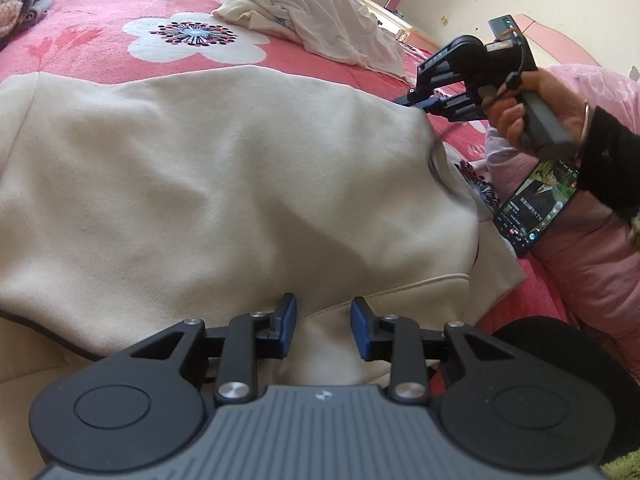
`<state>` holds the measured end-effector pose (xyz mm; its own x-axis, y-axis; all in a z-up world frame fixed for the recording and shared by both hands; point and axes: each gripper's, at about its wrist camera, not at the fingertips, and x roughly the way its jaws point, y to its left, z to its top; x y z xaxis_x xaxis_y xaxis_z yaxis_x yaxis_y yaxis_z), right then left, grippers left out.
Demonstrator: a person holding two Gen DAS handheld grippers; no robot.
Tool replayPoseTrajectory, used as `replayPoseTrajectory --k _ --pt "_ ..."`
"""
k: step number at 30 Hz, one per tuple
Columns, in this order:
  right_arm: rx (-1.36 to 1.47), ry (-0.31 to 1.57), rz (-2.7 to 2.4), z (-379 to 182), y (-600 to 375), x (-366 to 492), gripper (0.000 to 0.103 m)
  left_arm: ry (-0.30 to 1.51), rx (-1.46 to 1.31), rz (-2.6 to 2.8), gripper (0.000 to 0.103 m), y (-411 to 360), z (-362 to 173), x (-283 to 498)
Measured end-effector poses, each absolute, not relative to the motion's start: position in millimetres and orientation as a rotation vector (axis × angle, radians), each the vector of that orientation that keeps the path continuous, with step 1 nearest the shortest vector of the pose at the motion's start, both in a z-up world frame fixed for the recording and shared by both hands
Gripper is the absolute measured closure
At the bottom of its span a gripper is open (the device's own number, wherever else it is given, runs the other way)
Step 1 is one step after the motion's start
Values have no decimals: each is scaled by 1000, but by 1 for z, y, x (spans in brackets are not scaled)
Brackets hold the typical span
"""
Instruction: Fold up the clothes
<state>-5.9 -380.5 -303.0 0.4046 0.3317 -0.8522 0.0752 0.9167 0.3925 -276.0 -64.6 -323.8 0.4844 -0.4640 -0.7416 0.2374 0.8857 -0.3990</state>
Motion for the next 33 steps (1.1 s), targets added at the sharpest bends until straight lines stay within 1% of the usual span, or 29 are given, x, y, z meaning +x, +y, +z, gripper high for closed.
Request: replayPoseTrajectory --k 2,4,10,13,15,17,21,23,27,28,29,30,33 --pt "381 1089 151 -300 -380 -16 97 977 -260 -434 72 -64 -324 -276" --pt "459 1043 111 -303 -392 -22 97 976 -261 -437 72 -63 -324 -276" --pt "688 983 31 -324 -413 -29 96 978 -273 -441 72 -61 -325 -276" --pt "632 910 2 -309 -406 -37 95 980 -275 -440 72 -61 -325 -276" --pt "458 796 -51 -284 -391 -47 95 980 -277 -441 72 -60 -325 -275" --pt "303 712 -37 -260 -374 -53 93 980 -280 -447 72 -59 -326 -274" --pt "189 761 269 -229 -340 -63 93 983 -294 -458 72 -56 -327 -273" --pt "86 808 396 -228 -325 -74 94 983 -298 -457 72 -56 -326 -272" --pt "-218 1046 337 -290 -312 -73 94 972 -278 -450 72 -61 -325 -275" --pt "-264 1068 352 -305 -316 -73 94 970 -277 -445 72 -61 -325 -276" --pt "-259 1038 362 -304 -319 -77 94 968 -276 -440 72 -62 -324 -277" --pt "-266 1048 346 -297 -318 -76 94 965 -275 -436 72 -62 -324 -277" --pt "-268 993 342 -259 -314 -95 93 963 -265 -425 70 -65 -322 -278"
